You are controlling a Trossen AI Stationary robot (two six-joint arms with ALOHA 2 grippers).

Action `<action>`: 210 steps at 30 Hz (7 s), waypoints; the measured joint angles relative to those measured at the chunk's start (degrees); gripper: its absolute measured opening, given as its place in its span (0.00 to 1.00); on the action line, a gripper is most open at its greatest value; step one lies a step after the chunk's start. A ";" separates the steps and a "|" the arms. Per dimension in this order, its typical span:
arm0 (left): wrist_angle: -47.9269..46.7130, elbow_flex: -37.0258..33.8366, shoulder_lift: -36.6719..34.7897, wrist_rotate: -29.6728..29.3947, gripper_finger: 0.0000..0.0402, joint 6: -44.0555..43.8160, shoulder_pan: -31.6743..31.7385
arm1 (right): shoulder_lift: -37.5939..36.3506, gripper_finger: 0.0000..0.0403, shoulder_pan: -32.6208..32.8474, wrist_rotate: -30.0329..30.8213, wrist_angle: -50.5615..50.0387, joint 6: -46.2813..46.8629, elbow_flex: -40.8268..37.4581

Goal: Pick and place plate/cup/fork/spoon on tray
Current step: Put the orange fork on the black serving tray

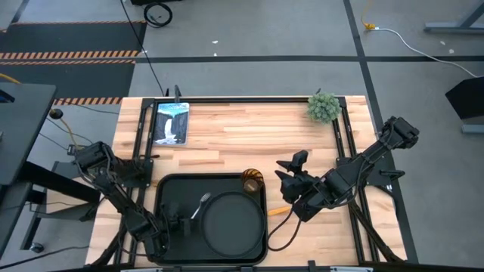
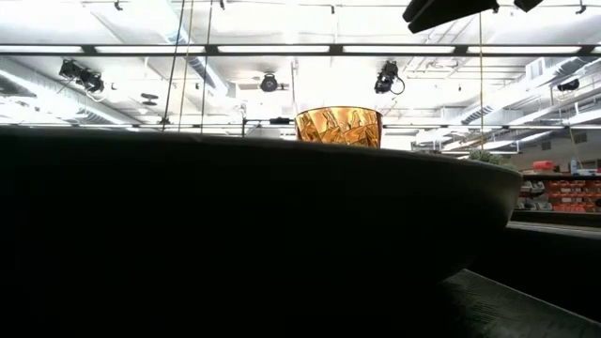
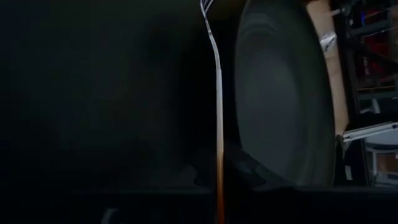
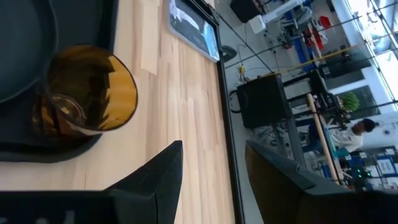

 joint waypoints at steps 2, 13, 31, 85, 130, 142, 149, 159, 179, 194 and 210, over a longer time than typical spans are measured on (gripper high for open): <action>-0.02 0.00 0.00 0.14 0.08 0.17 0.08 | 0.00 0.45 0.00 -0.01 0.42 -0.73 0.02; 0.33 0.00 0.00 2.33 0.25 0.60 0.08 | 0.00 0.45 0.11 -1.34 0.86 -0.64 0.02; 3.61 0.00 0.00 13.11 0.26 7.70 0.04 | 0.00 0.43 0.15 -2.52 1.13 -1.60 0.04; -37.22 13.49 -4.73 32.74 0.01 77.27 37.91 | 0.02 0.42 0.31 -4.27 8.11 -7.96 0.04; 12.37 -13.53 -15.47 43.93 0.29 81.21 40.47 | 0.02 0.42 0.31 -6.13 11.84 -8.42 0.04; 12.66 -13.51 -15.47 43.56 0.24 81.83 40.47 | 0.02 0.42 0.31 -6.11 11.94 -8.42 0.04; 12.82 -13.51 -15.47 43.48 0.11 81.85 40.45 | 0.02 0.42 0.31 -6.10 11.95 -8.42 0.04; 13.07 -13.38 -15.58 44.32 0.03 82.22 40.02 | 0.02 0.42 0.31 -6.09 11.93 -8.42 0.04; 8.00 -13.40 -16.13 37.09 0.03 64.09 30.56 | 0.02 0.42 0.33 -6.89 12.08 -8.40 0.04; 3.74 -13.51 -16.09 22.77 0.03 45.60 18.51 | 0.02 0.42 0.37 -7.09 12.25 -8.40 0.04; 0.68 -13.53 -16.04 17.96 0.03 39.76 13.74 | 0.02 0.42 0.37 -7.38 12.78 -8.40 0.04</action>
